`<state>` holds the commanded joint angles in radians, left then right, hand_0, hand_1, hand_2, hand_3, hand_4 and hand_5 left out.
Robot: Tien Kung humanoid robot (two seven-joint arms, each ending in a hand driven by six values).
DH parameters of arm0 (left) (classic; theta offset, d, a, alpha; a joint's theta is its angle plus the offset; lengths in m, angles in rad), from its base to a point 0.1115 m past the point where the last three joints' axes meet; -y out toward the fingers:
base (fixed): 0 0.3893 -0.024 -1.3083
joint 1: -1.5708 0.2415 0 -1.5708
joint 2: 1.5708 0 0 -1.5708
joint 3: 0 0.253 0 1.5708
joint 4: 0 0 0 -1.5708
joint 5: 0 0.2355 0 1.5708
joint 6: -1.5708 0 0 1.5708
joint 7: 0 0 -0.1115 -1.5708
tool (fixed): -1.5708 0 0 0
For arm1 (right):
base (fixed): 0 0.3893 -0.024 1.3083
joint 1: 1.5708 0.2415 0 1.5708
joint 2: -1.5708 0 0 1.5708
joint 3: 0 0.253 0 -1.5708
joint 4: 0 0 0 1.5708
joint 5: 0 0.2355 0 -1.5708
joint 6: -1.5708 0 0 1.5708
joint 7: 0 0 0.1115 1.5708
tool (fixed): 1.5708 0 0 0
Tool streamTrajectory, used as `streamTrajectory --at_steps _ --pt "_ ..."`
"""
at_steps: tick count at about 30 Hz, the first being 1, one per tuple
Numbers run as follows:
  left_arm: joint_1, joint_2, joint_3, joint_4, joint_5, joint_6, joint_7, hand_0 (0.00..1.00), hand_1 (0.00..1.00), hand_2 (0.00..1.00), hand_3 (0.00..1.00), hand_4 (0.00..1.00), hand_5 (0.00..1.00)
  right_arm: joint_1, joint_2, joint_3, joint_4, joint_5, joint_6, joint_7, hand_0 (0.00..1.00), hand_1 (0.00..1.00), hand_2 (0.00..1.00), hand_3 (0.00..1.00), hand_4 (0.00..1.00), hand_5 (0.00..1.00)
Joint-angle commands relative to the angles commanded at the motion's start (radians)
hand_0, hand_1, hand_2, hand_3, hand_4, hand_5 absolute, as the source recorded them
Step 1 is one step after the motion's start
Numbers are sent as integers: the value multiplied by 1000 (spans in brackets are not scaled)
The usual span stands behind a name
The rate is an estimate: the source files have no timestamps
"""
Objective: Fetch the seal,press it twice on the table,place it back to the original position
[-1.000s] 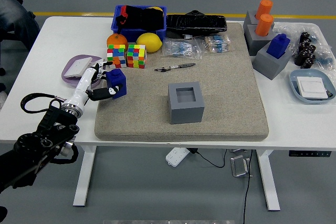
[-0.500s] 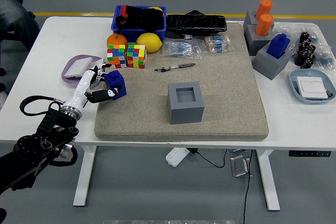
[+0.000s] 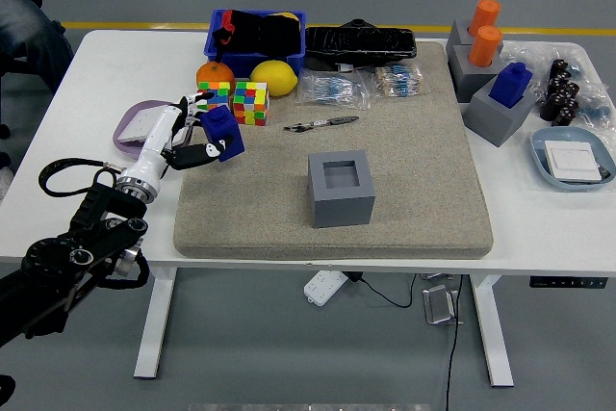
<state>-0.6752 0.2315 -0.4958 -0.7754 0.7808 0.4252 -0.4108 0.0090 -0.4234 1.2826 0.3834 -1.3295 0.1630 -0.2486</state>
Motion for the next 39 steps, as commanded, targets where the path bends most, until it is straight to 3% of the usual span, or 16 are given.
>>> streamTrajectory --at_steps 9,15,27,39 --pt "-20 -1 -25 -169 62 -16 40 802 510 419 833 651 2 1 -3 -1 1 1 0 0 906 762 764 770 876 562" --pt "-28 -12 -10 -231 60 -21 44 800 510 418 833 651 2 1 -4 1 1 1 1 0 906 763 764 770 876 562" --pt "-35 -38 67 -279 50 -21 53 800 508 417 833 650 2 3 -7 -10 -1 3 1 1 906 762 764 770 876 562" --pt "-47 -74 135 -253 31 -18 50 799 509 416 833 651 2 2 -12 -20 1 6 1 1 906 762 763 770 876 562"
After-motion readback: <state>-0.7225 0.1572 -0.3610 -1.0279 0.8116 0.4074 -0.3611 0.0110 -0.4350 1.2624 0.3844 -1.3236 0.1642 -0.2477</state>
